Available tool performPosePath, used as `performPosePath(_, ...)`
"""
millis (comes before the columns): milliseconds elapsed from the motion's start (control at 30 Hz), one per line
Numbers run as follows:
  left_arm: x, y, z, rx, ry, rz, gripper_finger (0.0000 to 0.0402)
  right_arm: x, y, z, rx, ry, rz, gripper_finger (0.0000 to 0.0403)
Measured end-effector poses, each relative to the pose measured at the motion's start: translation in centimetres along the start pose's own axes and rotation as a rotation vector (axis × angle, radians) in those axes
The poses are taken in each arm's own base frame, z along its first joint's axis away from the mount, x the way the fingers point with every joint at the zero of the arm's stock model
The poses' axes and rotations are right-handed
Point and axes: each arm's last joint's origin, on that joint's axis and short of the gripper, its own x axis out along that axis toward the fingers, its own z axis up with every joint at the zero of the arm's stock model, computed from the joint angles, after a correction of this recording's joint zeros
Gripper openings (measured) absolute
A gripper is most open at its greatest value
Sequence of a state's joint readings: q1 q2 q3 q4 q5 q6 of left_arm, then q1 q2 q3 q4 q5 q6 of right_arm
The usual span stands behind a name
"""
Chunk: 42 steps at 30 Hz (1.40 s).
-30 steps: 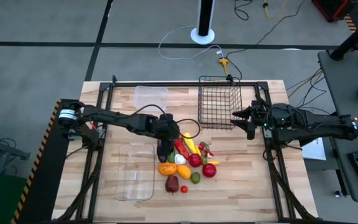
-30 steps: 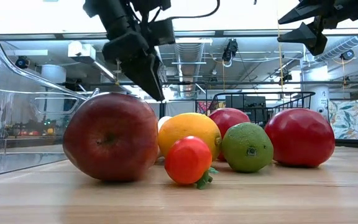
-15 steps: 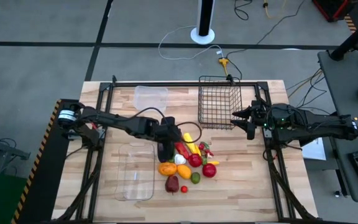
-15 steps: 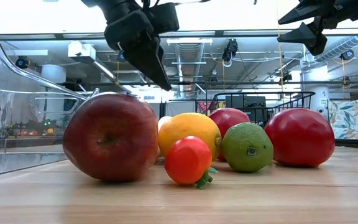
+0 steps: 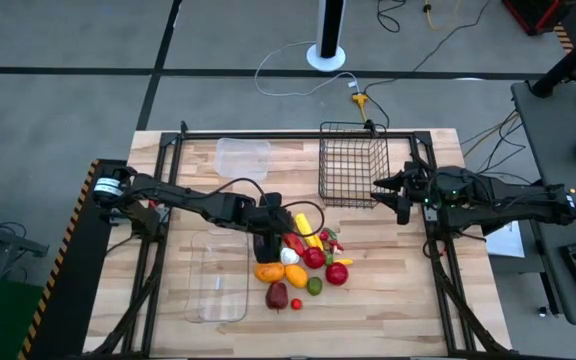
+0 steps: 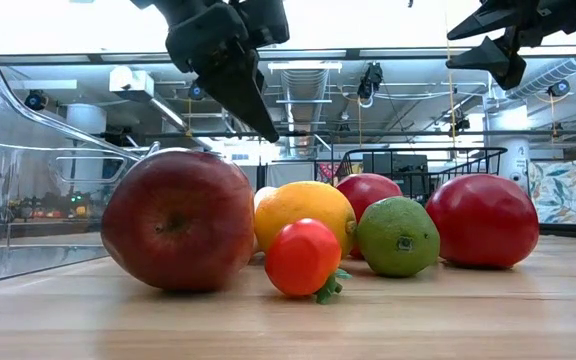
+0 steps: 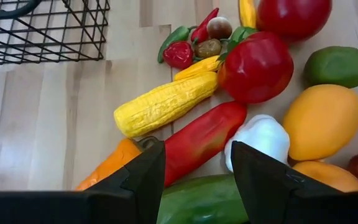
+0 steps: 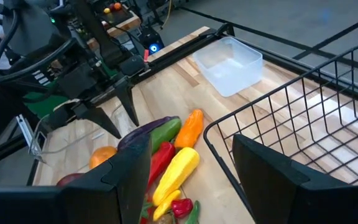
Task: Sort produce into baskets
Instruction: Put the orange bell pepper into the wire basket
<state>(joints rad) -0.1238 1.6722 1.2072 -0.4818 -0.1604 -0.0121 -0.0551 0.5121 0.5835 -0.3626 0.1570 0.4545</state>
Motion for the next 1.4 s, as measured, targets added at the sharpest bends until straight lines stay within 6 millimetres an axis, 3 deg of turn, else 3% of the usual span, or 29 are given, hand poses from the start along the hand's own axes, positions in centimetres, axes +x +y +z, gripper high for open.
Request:
performPosePath(367, -0.1, 1.0, 0.4, -0.037, -0.04, 0.306, 0.0166, 0.3, 0.0, -0.1, -0.004, 0.014, -0.007, 0.0217)
performPosePath(467, 0.0, 1.7, 0.3, -0.047, -0.022, 0.252, 0.0166, 0.3, 0.0, -0.1, -0.005, 0.014, -0.007, 0.0217)
performPosePath(633, 0.3, 2.9, -0.4, 0.083, 0.054, 0.076, 0.0166, 0.3, 0.0, -0.1, -0.005, 0.016, -0.004, 0.0217)
performPosePath(933, 0.5, 5.7, -0.4, 0.085, 0.05, 0.111, 0.0166, 0.3, 0.1, -0.2, -0.021, 0.03, 0.023, 0.0217)
performPosePath(1200, 0.9, 6.0, -0.5, 0.101, 0.061, 0.114, 0.0166, 0.3, 0.1, -0.2, -0.05, 0.031, 0.023, 0.0217)
performPosePath(1400, 2.7, 6.2, -0.4, 0.15, 0.107, 0.095, 0.0166, 0.3, 0.1, -0.2, -0.052, 0.036, 0.021, 0.0217)
